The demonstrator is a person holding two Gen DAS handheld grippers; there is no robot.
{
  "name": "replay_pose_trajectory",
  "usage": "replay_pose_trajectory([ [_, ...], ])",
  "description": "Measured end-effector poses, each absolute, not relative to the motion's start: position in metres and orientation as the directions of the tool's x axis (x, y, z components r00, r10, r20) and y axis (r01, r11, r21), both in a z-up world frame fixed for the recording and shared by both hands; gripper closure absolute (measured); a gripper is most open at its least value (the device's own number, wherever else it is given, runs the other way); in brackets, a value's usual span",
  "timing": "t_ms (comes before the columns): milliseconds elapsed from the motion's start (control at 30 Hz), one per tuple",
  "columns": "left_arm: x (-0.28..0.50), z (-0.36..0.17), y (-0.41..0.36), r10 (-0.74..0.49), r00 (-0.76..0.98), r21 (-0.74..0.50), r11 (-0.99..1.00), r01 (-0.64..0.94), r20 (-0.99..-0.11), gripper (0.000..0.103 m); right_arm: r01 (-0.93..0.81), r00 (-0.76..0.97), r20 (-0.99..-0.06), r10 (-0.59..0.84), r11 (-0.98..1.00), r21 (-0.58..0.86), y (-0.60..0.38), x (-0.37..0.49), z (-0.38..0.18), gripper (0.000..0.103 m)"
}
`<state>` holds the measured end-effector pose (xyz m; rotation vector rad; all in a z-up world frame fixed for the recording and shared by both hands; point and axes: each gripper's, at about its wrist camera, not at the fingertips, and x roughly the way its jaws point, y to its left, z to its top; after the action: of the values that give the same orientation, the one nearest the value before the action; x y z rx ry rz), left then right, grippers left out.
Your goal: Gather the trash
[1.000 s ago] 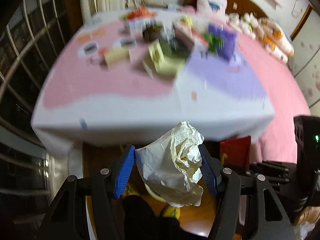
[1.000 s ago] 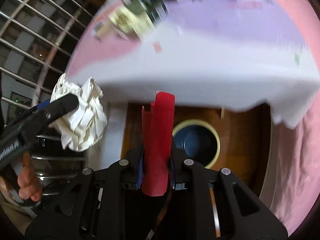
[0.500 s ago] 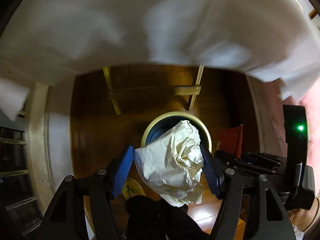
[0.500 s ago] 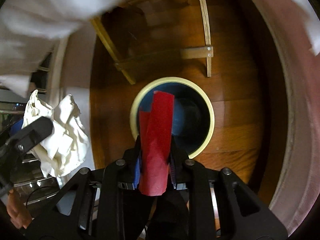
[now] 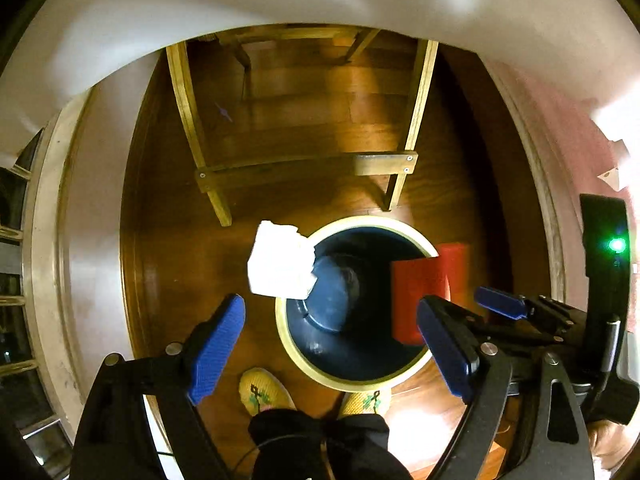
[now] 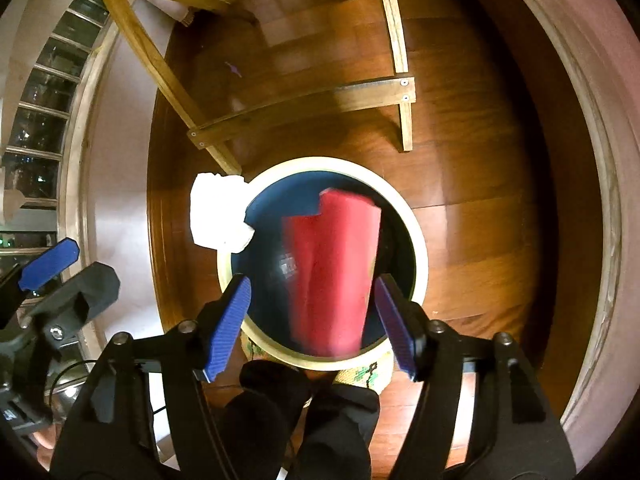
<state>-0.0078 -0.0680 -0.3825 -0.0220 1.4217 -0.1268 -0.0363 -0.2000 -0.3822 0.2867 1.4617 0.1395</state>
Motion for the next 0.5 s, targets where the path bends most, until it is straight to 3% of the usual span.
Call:
replay_pose_trajectory([
  [500, -0.002, -0.412, -0.01, -0.06, 0.221, -0.058, 0.998, 0.019, -0.973, 0.014, 0.029, 0.147, -0.961, 0.235, 0.97, 0.242, -0.168, -0.037, -0.414, 0.04],
])
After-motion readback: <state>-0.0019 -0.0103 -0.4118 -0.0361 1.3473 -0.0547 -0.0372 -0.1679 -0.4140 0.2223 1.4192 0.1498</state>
